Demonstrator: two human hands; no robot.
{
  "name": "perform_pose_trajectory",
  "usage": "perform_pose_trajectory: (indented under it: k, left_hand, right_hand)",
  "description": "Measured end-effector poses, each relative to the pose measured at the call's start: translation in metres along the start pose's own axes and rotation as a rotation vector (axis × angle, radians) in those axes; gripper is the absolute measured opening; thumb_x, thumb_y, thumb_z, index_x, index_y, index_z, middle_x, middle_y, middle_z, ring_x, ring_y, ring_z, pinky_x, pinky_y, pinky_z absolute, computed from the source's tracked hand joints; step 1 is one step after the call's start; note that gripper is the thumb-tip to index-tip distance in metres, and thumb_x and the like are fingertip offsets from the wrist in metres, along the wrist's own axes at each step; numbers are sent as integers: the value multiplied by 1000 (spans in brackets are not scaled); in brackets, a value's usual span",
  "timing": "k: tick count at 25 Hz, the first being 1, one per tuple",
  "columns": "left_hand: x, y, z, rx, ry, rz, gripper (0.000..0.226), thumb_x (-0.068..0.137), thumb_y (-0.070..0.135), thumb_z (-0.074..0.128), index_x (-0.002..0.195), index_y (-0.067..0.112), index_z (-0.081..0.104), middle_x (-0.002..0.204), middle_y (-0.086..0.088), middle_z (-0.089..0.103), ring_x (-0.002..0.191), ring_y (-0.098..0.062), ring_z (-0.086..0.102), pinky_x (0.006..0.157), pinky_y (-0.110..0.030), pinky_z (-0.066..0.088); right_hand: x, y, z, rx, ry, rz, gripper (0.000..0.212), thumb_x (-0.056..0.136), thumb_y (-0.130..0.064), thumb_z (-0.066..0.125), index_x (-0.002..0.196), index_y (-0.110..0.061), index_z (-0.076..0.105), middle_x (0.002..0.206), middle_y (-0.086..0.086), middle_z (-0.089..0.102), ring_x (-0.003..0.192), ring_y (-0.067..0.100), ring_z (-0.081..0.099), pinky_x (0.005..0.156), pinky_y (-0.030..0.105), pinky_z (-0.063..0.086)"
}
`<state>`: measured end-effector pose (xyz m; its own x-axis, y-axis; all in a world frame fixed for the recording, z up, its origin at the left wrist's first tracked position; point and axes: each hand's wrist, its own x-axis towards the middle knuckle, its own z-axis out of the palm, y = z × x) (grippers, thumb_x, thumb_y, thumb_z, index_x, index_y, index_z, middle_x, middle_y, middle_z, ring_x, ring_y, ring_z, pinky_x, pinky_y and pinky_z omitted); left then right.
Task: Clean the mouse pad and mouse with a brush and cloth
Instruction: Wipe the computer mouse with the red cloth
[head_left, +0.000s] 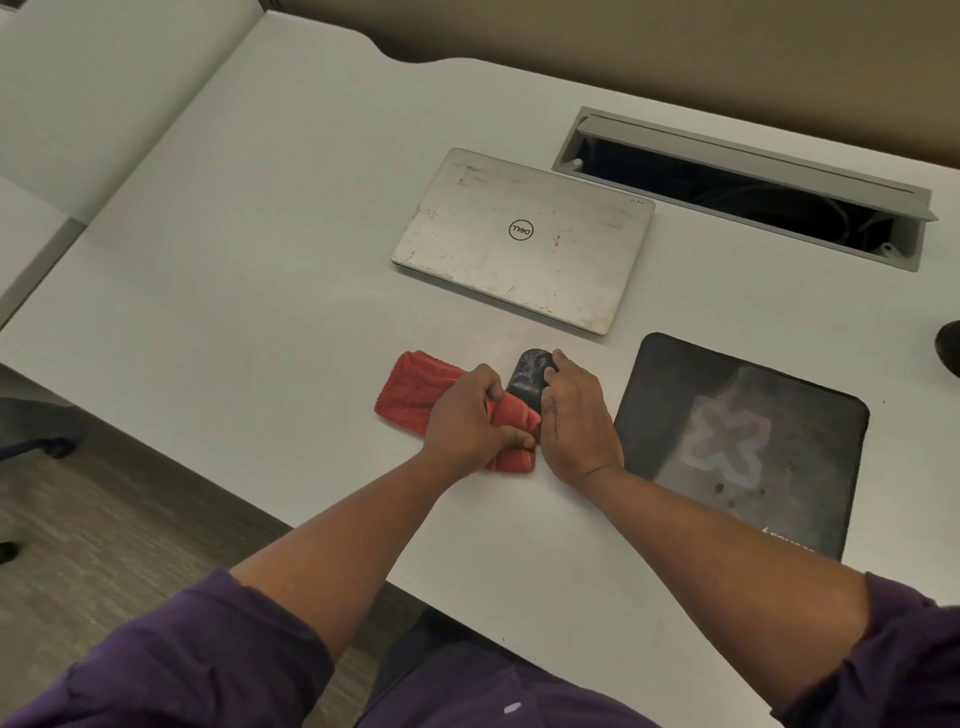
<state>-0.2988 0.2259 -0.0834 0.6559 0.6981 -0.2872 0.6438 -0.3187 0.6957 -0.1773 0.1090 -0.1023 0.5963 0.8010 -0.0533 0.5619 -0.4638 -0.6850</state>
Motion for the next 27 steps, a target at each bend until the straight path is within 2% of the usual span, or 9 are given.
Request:
perform_pose_trajectory:
  k: [3,5,6,9,12,16,17,22,27]
  left_hand:
    - [6,-2,-11,-61,-79,20,59,54,26,98,84,24,47,73,14,58,66,-5,53,56,-17,39]
    - [10,-7,-21,-252,-180,10,49,64,10,94,86,18,51,65,14,65,61,-1,61,58,-13,46]
    - [12,-8,-24,-338,-193,-17,45,66,7,93,88,14,54,65,11,68,62,-2,64,61,-18,51]
    - [13,-3,-21,-464,-67,-124,46,63,13,96,91,9,60,76,-14,69,69,-16,63,66,-38,58]
    - [2,3,-8,-559,44,-162,43,63,17,96,92,11,65,77,-10,63,69,-16,57,66,-36,54]
    - [-16,9,4,-324,111,73,43,68,13,92,104,18,69,102,4,63,90,-5,61,82,-20,52]
    - [-16,13,5,-295,136,74,42,67,12,92,102,19,70,103,5,62,92,-4,60,83,-19,50]
    - [3,28,1,-387,141,-183,29,67,13,93,80,16,68,82,3,68,73,-8,62,72,-24,52]
    - [24,34,0,-395,166,-278,20,77,18,86,73,16,66,74,3,70,69,-12,67,63,-26,56]
  right_hand:
    - [-1,1,0,0,-2,-2,40,102,-23,35,127,0,56,150,20,41,137,37,37,114,47,33]
    - [-2,1,0,3,-3,-16,38,102,-21,37,128,1,55,151,20,41,137,37,37,115,45,31]
    - [-3,2,0,0,-4,-21,38,102,-20,38,128,1,55,151,21,41,137,37,38,115,43,30]
    - [-2,2,1,-11,-1,-21,39,101,-22,37,127,0,56,150,20,41,137,36,37,115,39,28]
    - [-2,4,3,-14,-5,-13,43,100,-26,35,128,0,55,150,19,41,137,36,37,114,44,32]
    - [-2,4,4,-15,-13,-14,49,95,-26,35,133,0,53,151,20,40,137,38,37,114,42,30]
    - [-2,4,5,-13,-6,-22,52,94,-26,33,132,1,54,150,22,41,136,39,38,114,43,31]
    - [-1,4,4,-16,-10,-24,58,97,-37,26,135,-2,53,151,19,41,137,37,38,114,47,32]
    - [-2,2,3,-29,23,-69,55,97,-29,28,133,5,53,146,26,44,133,43,43,114,47,32]
